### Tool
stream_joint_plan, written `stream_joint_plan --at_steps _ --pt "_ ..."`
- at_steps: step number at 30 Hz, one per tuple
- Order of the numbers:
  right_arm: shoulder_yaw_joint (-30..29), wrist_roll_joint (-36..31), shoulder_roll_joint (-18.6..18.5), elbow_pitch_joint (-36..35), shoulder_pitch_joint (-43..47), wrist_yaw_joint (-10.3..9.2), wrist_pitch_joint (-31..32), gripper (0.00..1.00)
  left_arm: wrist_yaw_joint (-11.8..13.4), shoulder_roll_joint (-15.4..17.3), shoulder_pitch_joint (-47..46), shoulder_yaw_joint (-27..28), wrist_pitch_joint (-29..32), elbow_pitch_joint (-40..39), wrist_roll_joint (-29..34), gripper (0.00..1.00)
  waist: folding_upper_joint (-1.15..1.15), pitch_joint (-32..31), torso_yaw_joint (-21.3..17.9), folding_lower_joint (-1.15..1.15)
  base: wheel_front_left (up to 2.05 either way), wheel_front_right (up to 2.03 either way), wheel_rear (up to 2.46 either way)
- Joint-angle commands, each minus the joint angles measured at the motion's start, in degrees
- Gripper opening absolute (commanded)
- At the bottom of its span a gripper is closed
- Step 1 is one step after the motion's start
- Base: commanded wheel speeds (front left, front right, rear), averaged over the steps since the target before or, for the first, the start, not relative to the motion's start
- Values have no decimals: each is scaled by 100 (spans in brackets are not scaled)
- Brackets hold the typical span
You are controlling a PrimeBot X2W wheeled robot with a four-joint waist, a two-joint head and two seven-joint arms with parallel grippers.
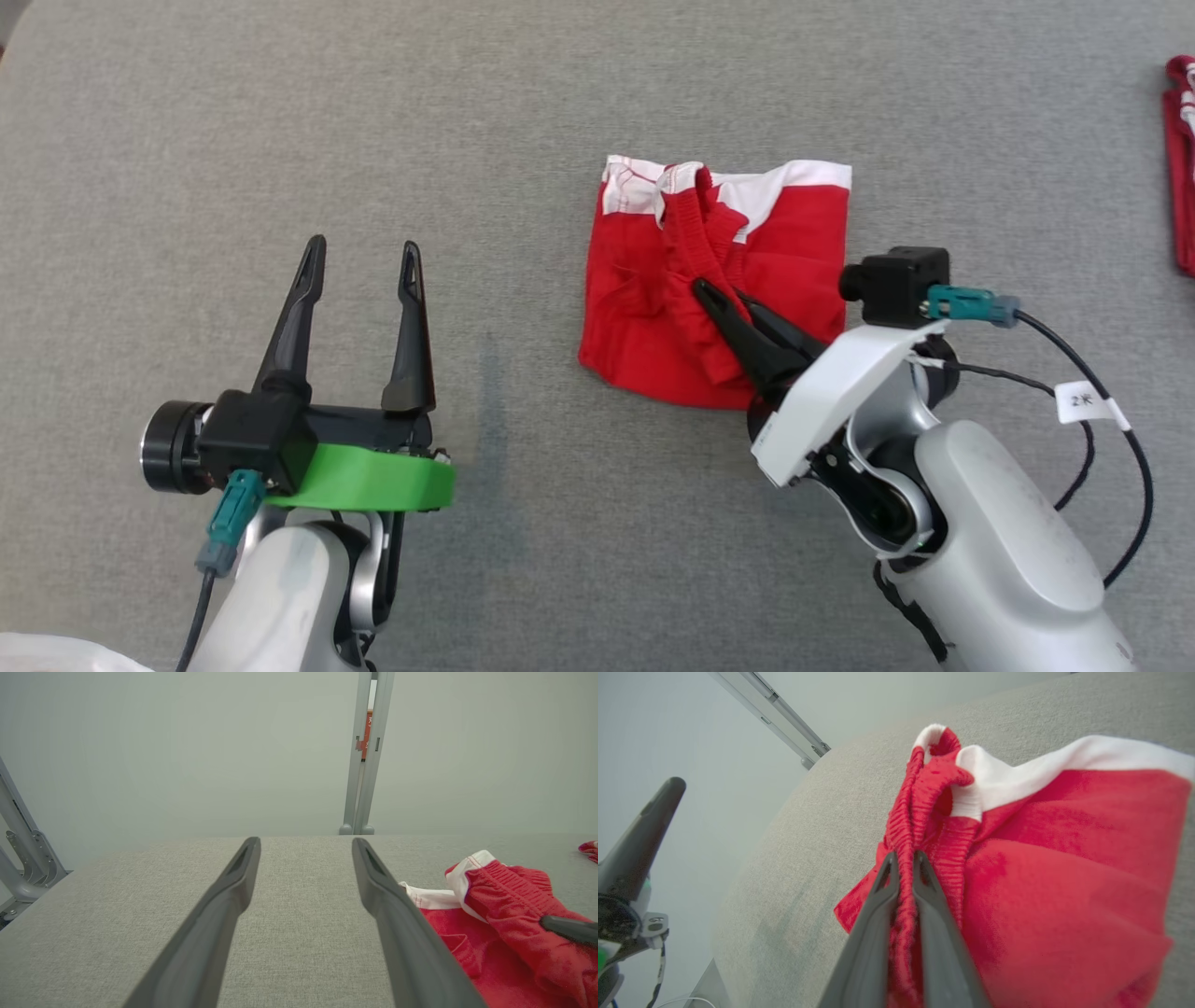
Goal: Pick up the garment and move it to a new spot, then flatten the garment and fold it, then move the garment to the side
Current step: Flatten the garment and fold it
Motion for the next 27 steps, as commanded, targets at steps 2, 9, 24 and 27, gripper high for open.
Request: stream_joint_plan --at_steps 2,9,24,27 --pt "77 60 75 281 -201 2 -151 0 -32 -46 -95 -14 -53 42 -47 100 0 97 208 0 0 0 0" --pt "389 -179 -48 643 -483 2 -895 100 -36 -55 -90 13 -106 112 -47 100 0 129 241 0 0 0 0" --pt "-635 -1566 -921 -58 57 0 -2845 100 128 193 107 199 -75 101 20 100 0 -52 -314 0 0 0 0" --pt "-1140 -1755 -923 -310 471 0 -2851 100 182 279 195 256 -28 65 29 100 0 -106 -488 0 0 0 0"
